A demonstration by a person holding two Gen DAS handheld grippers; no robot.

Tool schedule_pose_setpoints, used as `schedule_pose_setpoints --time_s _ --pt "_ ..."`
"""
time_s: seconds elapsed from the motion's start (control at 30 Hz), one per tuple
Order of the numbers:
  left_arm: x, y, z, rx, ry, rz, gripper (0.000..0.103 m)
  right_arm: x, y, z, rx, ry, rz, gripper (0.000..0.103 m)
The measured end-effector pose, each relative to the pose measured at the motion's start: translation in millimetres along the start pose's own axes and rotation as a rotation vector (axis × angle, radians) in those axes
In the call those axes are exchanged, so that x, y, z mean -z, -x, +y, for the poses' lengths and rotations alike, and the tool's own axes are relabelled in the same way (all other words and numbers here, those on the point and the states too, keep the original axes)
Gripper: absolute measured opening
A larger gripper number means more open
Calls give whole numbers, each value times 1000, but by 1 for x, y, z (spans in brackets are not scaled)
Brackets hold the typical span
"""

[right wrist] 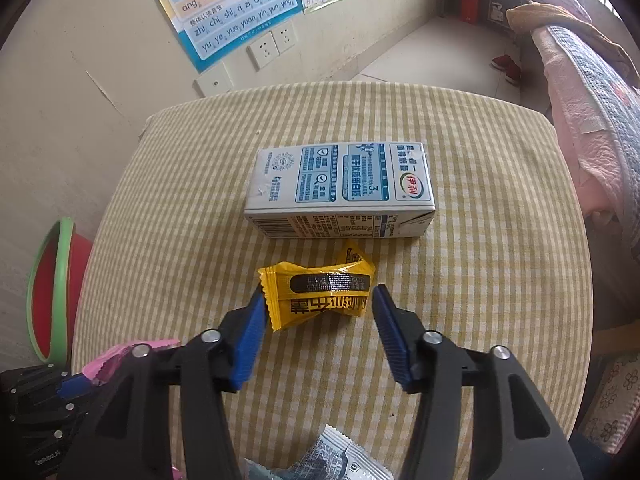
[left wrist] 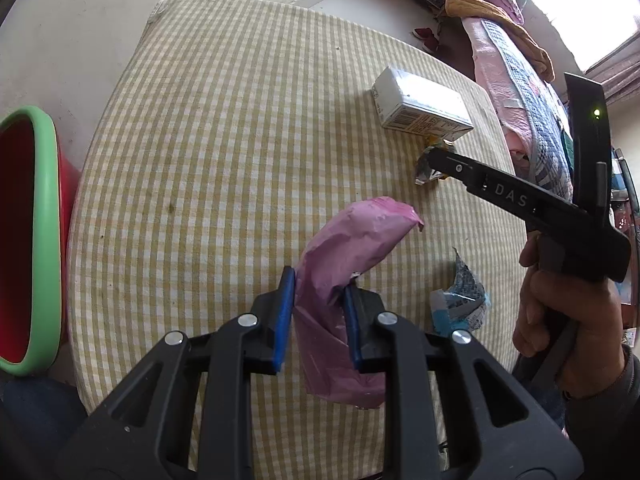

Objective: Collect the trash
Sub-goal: 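Grasp the pink bag with left tool while right tool grasps yellow wrapper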

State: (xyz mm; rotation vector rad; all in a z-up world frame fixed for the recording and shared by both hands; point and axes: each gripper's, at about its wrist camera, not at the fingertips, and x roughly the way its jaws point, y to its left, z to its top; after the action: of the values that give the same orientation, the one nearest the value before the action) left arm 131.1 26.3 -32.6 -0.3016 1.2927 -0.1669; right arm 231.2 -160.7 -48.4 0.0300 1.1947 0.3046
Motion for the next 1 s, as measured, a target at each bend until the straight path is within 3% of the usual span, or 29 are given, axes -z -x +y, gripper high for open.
schedule_pose_setpoints --time_s 0.2,0.53,1.0 --pt "-1 3 -1 3 0 -11 23 5 10 3 -19 3 -8 31" --pt "4 35 -1 7 7 -82 23 18 49 25 -39 34 -50 30" --pt "27 99 35 -17 88 -207 23 45 89 93 -87 135 -88 30"
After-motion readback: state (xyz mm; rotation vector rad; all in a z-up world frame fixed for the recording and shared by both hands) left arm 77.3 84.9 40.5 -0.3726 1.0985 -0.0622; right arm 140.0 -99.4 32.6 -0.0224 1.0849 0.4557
